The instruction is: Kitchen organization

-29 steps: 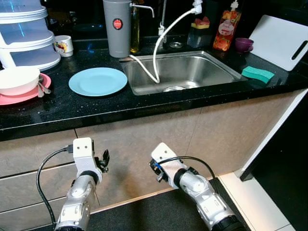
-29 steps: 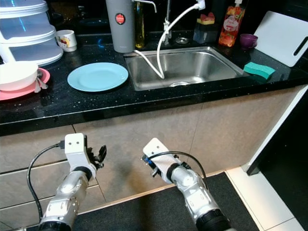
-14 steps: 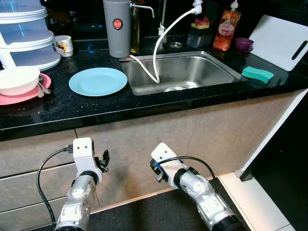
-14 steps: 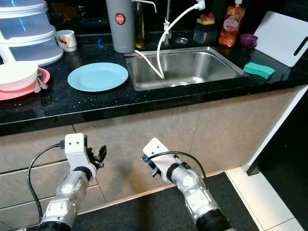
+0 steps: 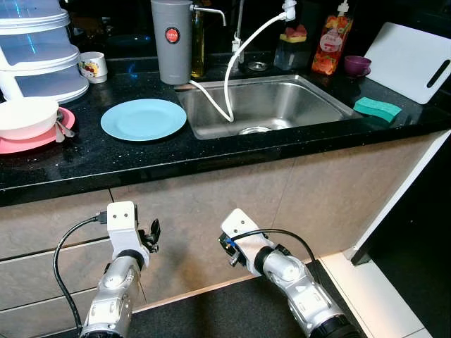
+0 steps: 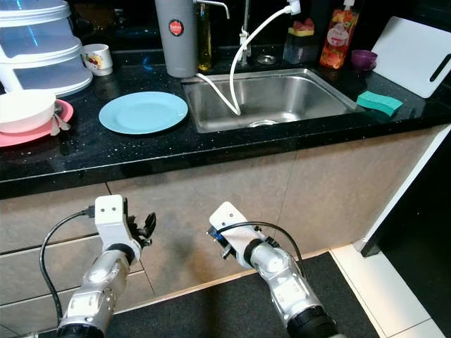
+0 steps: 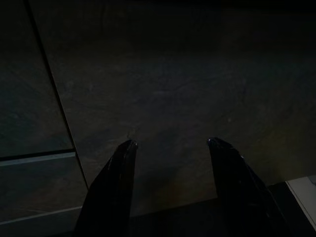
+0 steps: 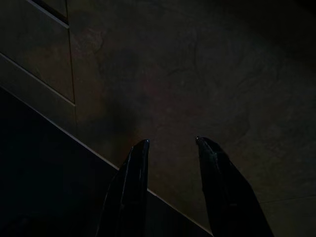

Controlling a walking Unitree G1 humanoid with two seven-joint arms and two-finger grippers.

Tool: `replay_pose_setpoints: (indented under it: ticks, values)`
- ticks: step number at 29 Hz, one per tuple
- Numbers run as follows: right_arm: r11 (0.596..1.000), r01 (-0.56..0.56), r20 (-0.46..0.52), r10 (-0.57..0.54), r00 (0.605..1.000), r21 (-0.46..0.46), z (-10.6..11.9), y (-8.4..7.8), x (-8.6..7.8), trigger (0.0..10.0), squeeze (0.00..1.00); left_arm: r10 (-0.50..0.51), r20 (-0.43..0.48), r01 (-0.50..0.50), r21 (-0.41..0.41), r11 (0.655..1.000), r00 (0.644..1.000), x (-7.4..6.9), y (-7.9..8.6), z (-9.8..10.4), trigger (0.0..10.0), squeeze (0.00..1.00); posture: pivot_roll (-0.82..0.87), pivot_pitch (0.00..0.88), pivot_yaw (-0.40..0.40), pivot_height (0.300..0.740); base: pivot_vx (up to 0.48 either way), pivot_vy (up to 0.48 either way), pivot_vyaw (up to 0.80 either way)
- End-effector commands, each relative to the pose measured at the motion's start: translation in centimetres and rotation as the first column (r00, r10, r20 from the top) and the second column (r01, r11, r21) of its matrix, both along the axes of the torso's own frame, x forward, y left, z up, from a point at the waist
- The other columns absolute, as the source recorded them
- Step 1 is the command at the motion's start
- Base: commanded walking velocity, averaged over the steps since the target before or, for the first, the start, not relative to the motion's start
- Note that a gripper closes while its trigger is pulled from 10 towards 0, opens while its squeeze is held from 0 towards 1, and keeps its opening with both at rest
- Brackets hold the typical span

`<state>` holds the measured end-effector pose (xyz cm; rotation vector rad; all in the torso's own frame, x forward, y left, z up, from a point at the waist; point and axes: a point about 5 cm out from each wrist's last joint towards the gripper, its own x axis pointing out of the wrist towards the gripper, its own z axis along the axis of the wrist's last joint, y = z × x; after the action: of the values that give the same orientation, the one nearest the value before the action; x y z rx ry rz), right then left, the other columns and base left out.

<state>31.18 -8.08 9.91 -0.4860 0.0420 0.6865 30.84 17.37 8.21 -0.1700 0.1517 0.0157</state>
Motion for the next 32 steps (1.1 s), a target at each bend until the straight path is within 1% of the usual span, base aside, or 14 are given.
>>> replay_pose_setpoints:
  ticks: [1,32]
  values:
    - [1.000,0.005,-0.017,-0.005,1.000,0.000,-0.42,-0.26,-0.11,10.0,0.00,0.005,-0.018,-0.005,-0.013,1.000,1.000,-0.23,-0.05,-0.51,10.0,0.00,-0.11,0.055,-0.004,0.740,0.000,0.000,0.00]
    - [1.000,0.005,-0.017,-0.005,1.000,0.000,-0.34,-0.38,-0.03,10.0,0.00,0.010,-0.020,-0.011,-0.019,1.000,1.000,-0.17,-0.03,-0.53,10.0,0.00,-0.10,0.070,-0.008,0.740,0.000,0.000,0.00]
